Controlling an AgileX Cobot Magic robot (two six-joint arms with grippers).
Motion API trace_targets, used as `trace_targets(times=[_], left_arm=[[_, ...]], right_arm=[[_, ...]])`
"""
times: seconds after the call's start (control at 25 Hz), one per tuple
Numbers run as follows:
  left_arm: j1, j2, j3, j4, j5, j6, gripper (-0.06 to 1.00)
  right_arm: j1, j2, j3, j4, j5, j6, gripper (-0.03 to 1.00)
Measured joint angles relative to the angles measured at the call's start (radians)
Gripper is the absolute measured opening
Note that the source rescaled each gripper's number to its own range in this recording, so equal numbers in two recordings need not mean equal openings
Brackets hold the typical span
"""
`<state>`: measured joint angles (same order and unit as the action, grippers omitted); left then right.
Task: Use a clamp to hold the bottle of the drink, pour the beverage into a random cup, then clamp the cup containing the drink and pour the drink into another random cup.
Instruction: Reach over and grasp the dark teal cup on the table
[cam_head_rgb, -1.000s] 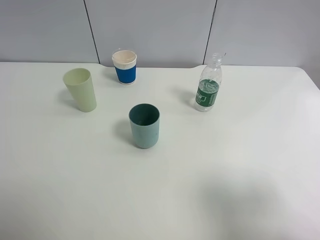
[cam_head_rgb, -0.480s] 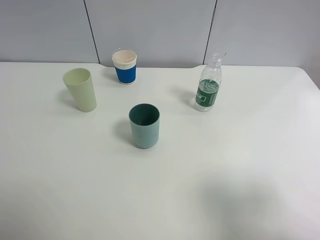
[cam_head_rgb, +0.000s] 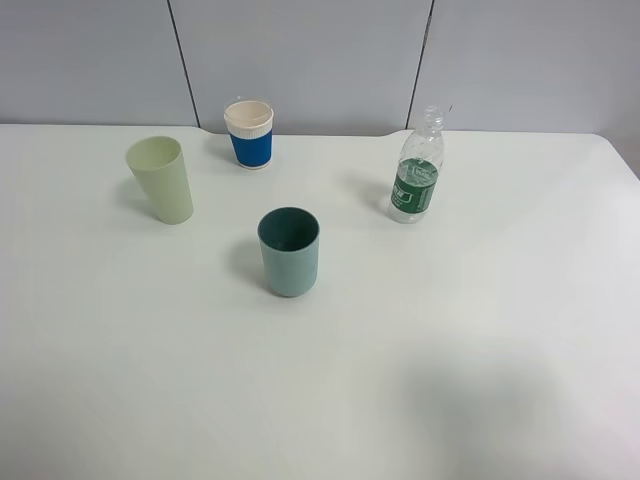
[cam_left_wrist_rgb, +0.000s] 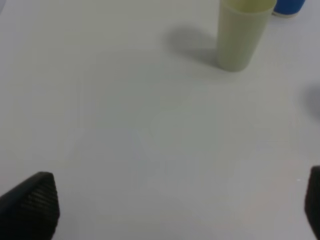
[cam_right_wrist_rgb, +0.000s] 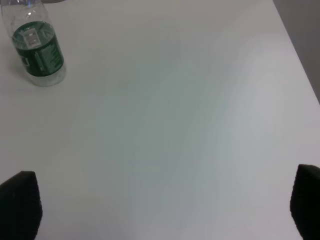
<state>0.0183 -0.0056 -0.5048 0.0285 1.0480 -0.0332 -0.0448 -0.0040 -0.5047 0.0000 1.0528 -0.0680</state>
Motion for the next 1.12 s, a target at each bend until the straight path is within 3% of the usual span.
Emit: trace_targets(times=[0.2,0.44,0.84,1.12], left_arm=[[0.000,0.123,-0.008,0.034,-0.004,-0.015,1.00],[-0.016,0.367,-0.028,0.009,-0.107,0.081,1.00],[-0.329,0.739,-0.030,0.017,-0.239,0.101,1.00],[-0.502,0.951,-0.030,0.017,-0.380,0.102,1.00]], right_arm=[[0.000,0.000,0.000,0.000,0.000,0.000,1.00],[0.000,0.000,0.000,0.000,0.000,0.000,1.00],[0.000,0.000,0.000,0.000,0.000,0.000,1.00],[0.000,0.000,0.000,0.000,0.000,0.000,1.00]])
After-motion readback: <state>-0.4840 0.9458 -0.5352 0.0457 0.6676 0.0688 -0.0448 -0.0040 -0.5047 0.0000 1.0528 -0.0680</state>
